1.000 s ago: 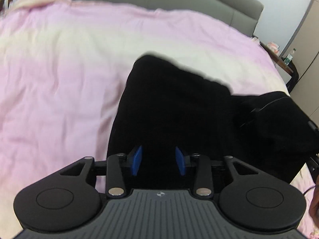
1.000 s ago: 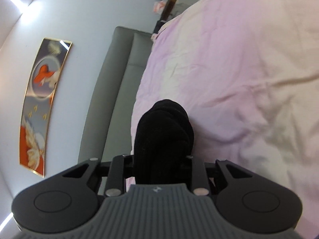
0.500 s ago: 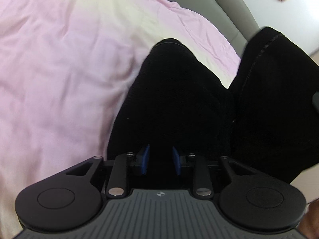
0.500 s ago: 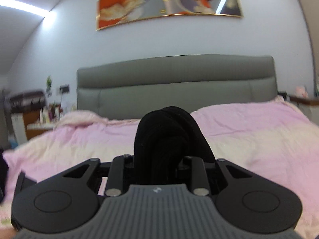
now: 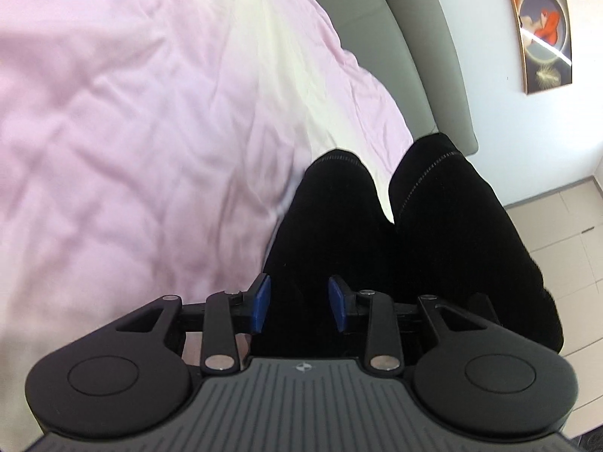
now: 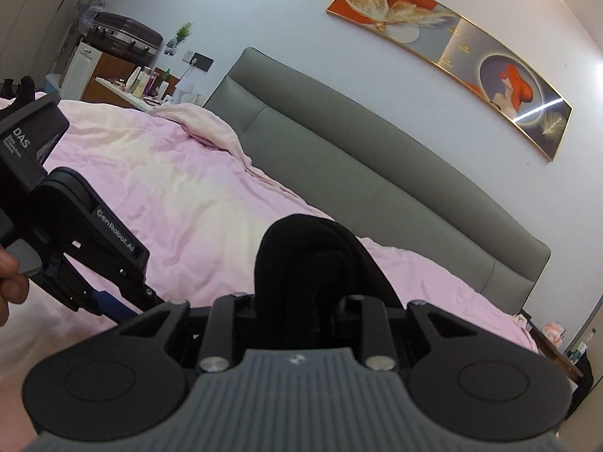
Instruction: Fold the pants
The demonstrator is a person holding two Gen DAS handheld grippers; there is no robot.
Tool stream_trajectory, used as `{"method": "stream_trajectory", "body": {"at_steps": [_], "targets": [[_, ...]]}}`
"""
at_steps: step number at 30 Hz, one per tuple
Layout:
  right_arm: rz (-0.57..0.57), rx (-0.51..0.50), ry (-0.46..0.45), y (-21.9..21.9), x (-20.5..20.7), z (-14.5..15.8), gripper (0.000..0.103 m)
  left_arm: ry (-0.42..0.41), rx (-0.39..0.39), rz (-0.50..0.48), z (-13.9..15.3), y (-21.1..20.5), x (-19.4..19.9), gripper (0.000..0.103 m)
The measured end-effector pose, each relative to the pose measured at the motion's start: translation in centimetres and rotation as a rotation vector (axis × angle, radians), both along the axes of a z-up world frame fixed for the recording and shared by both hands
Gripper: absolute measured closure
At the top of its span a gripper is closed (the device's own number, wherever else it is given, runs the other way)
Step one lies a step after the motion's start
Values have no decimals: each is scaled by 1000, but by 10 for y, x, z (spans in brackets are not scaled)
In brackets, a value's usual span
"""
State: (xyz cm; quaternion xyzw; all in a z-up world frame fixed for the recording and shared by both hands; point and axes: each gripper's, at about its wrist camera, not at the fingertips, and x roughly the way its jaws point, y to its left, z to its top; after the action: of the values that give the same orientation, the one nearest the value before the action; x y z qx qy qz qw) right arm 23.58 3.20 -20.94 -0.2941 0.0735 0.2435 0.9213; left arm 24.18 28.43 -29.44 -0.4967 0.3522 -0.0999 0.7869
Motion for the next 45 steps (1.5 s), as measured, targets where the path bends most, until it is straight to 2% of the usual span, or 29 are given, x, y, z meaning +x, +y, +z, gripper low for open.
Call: {"method": "stream_trajectory", "body": {"at_steps": [2,4,5,6,7,8,9,12,14,16,18,20,21,23,25,27,29,30,33,35,36,37,38,39,41,43,45], "targets": [[29,-89,-30,12,-12,-16,79,-4,12,8,2,3,-2,65],[82,-292,-35,28,-23,-54,69,-9,29,13,7,4,-5,65],[119,-404,-21,34,-30,-79,59,-14,33,10,10,4,-6,64],[141,-508,-8,37,-35,-102,61,-19,38,5,11,3,-7,61],[149,-598,-75,39,-47,-121,61,-23,45,2,14,2,-7,58],[151,-641,-142,39,-57,-128,62,-24,50,-1,16,0,-8,57],[147,-655,-157,38,-63,-128,62,-26,52,-6,18,-2,-10,56],[144,-604,-103,31,-70,-111,61,-40,54,-44,22,-15,-6,54],[151,-583,-74,25,-75,-102,55,-48,60,-68,25,-23,-4,52],[163,-577,-20,19,-81,-97,55,-54,66,-86,27,-31,-2,47],[176,-571,99,13,-82,-91,55,-59,77,-99,29,-36,-5,42],[210,-507,284,4,-78,-77,65,-63,82,-110,31,-41,-7,37],[206,-464,327,-2,-77,-69,65,-63,83,-116,32,-42,-8,34],[172,-390,298,-18,-82,-50,64,-64,86,-124,32,-45,-8,30],[123,-322,269,-36,-79,-33,56,-65,83,-136,33,-47,-9,23],[63,-292,225,-51,-73,-22,48,-67,72,-161,33,-52,-9,23],[44,-380,156,-57,-68,-27,48,-73,61,-192,34,-58,-8,23],[53,-443,118,-57,-65,-33,48,-72,63,-208,35,-62,-8,19],[95,-612,-2,-57,-64,-52,47,-45,155,-238,36,-79,-3,16],[123,-696,-77,-52,-63,-66,47,-22,160,-246,29,-86,2,29],[134,-738,-118,-50,-61,-72,49,-22,130,-246,24,-87,3,52],[142,-785,-141,-47,-57,-79,56,-15,109,-227,19,-86,3,59],[147,-824,-130,-46,-54,-83,68,-14,85,-213,16,-83,2,61],[164,-822,-115,-46,-52,-82,86,-20,57,-200,15,-77,0,64],[180,-726,-88,-48,-54,-62,92,-51,7,-180,19,-63,-5,66],[186,-614,-100,-56,-61,-35,93,-159,-60,-190,37,-46,-16,67],[212,-548,-107,-65,-72,-20,93,-246,-113,-227,53,-34,-24,68]]}}
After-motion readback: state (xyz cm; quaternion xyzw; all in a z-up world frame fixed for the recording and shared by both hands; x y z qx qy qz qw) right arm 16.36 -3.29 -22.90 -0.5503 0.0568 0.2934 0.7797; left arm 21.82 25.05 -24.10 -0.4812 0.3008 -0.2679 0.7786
